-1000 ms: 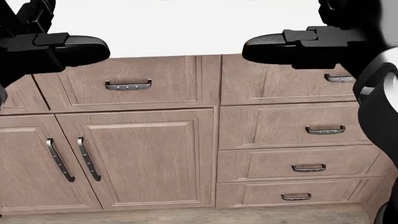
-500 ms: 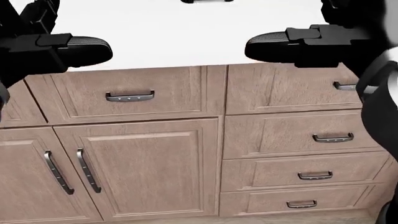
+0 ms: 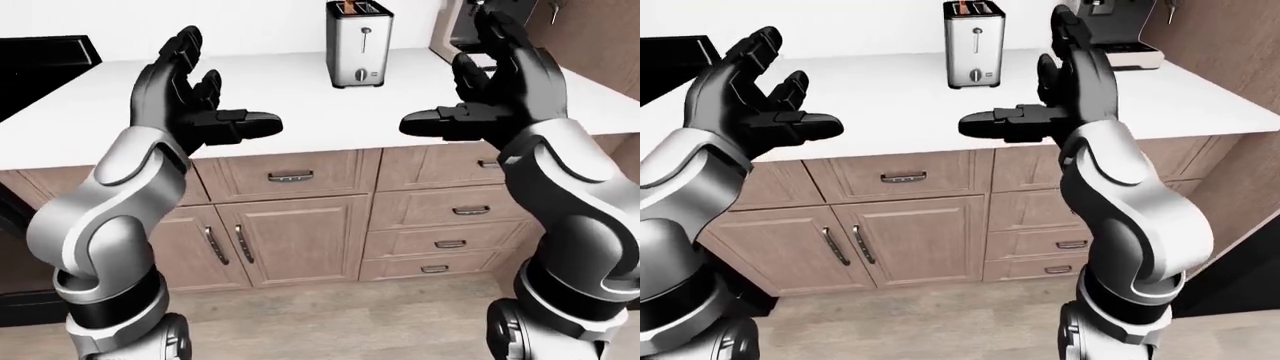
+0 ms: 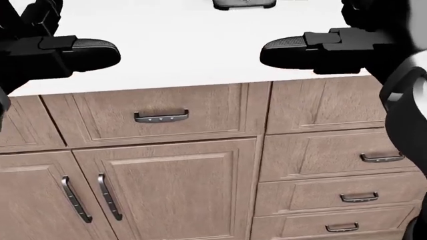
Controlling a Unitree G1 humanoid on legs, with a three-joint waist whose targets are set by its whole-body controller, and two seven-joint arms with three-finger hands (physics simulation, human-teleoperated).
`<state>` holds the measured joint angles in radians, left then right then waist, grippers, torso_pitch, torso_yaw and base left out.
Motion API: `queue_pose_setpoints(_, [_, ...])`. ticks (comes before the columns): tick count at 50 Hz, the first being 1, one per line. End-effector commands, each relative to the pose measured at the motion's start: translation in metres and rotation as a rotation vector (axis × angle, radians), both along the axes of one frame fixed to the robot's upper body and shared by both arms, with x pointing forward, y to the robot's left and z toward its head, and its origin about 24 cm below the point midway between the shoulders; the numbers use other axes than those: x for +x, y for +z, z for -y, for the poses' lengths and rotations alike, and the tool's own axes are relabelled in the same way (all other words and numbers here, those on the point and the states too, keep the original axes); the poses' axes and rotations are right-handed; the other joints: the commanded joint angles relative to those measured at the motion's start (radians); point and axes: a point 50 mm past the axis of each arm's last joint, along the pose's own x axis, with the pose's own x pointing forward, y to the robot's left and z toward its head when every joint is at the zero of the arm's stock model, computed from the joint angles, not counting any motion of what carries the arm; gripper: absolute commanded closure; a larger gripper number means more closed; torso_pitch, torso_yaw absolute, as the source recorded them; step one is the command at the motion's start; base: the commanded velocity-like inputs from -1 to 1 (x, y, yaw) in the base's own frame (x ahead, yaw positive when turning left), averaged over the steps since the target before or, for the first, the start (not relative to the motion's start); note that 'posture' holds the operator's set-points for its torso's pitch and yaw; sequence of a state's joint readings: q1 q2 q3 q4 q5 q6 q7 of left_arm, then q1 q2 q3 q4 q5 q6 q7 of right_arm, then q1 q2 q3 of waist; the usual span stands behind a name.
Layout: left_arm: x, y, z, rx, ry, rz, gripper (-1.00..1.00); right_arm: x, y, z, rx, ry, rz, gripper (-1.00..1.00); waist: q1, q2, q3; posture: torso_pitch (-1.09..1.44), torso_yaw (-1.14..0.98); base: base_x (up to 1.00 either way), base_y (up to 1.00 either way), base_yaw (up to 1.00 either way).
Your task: Push down the lever of the toaster to turn it on.
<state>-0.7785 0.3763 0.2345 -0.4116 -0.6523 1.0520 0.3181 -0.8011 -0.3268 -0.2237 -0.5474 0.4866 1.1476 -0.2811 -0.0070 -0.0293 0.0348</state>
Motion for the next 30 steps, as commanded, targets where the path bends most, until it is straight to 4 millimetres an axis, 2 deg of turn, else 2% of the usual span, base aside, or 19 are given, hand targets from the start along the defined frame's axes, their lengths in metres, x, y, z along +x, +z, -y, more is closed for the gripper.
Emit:
queue_pose_setpoints(1, [-0.0059,0.0175,-0.005,-0.011,0.028,0.098,-1.0,-0.0064,0.0153,-0.003,0.002,0.02,0.092,-1.0,0.005,-0.001,-0.016,0.0,0.0,0.1,0.3,0.0])
queue_pose_setpoints(3, [-0.0055,0.0175,-0.005,-0.011,0.028,0.098,-1.0,-0.0068,0.0163,-0.0033,0.002,0.021,0.094,-1.0,0.001,0.024,-0.006,0.0,0.0,0.12,0.3,0.0])
queue_pose_setpoints(5, [-0.006,0.0176,-0.0047,-0.011,0.028,0.097,-1.0,-0.0067,0.0155,-0.0037,0.0,0.023,0.093,-1.0,-0.007,0.066,-0.007,0.0,0.0,0.14,0.31,0.0])
queue_pose_setpoints(6, [-0.0062,0.0177,-0.0047,-0.011,0.028,0.097,-1.0,-0.0071,0.0158,-0.0041,0.0,0.024,0.093,-1.0,-0.011,0.101,-0.016,0.0,0.0,0.14,0.3,0.0])
queue_pose_setpoints(7, [-0.0064,0.0179,-0.0046,-0.011,0.027,0.098,-1.0,-0.0074,0.0163,-0.0042,-0.001,0.025,0.094,-1.0,-0.008,0.152,-0.031,0.0,0.0,0.15,0.3,0.0])
queue_pose_setpoints(8, [-0.006,0.0174,-0.0049,-0.011,0.028,0.098,-1.0,-0.0075,0.0163,-0.0041,-0.001,0.024,0.095,-1.0,-0.005,0.097,-0.017,0.0,0.0,0.16,0.3,0.0])
queue_pose_setpoints(9, [-0.006,0.0174,-0.0051,-0.011,0.028,0.098,-1.0,-0.0074,0.0162,-0.004,0.0,0.024,0.095,-1.0,-0.008,0.111,-0.01,0.0,0.0,0.15,0.3,0.0])
queue_pose_setpoints(11, [-0.0059,0.0172,-0.0049,-0.011,0.028,0.097,-1.0,-0.0072,0.0161,-0.0039,0.0,0.024,0.095,-1.0,0.0,0.092,-0.017,0.0,0.0,0.16,0.3,0.0])
queue_pose_setpoints(15, [-0.0059,0.0177,-0.0046,-0.011,0.028,0.098,-1.0,-0.0065,0.0156,-0.0044,-0.001,0.026,0.094,-1.0,0.003,0.053,-0.006,0.0,0.0,0.17,0.3,0.0])
queue_pose_setpoints(19, [-0.0059,0.0177,-0.0048,-0.011,0.028,0.098,-1.0,-0.0064,0.0153,-0.0043,-0.001,0.027,0.093,-1.0,0.01,0.007,0.001,0.0,0.0,0.22,0.28,0.0])
queue_pose_setpoints(21, [-0.0059,0.0177,-0.005,-0.012,0.028,0.099,-1.0,-0.0065,0.0154,-0.0046,-0.001,0.028,0.093,-1.0,0.014,-0.039,-0.01,0.0,0.0,0.23,0.27,0.0])
queue_pose_setpoints(22, [-0.0059,0.0174,-0.005,-0.011,0.028,0.098,-1.0,-0.0065,0.0154,-0.0044,-0.001,0.028,0.093,-1.0,0.006,-0.011,-0.006,0.0,0.0,0.23,0.27,0.0])
queue_pose_setpoints(24, [-0.0063,0.0179,-0.0045,-0.011,0.027,0.098,-1.0,-0.0065,0.0152,-0.0043,0.0,0.028,0.094,-1.0,0.011,-0.027,-0.009,0.0,0.0,0.22,0.27,0.0])
queue_pose_setpoints(26, [-0.0062,0.0181,-0.0043,-0.01,0.027,0.099,-1.0,-0.0061,0.015,-0.0044,0.0,0.029,0.094,-1.0,0.007,-0.021,-0.02,0.0,0.0,0.22,0.26,0.0])
queue_pose_setpoints(30, [-0.0062,0.0179,-0.004,-0.009,0.026,0.099,-1.0,-0.0057,0.0148,-0.0042,-0.001,0.029,0.094,-1.0,-0.002,0.024,-0.001,0.0,0.0,0.22,0.24,0.0])
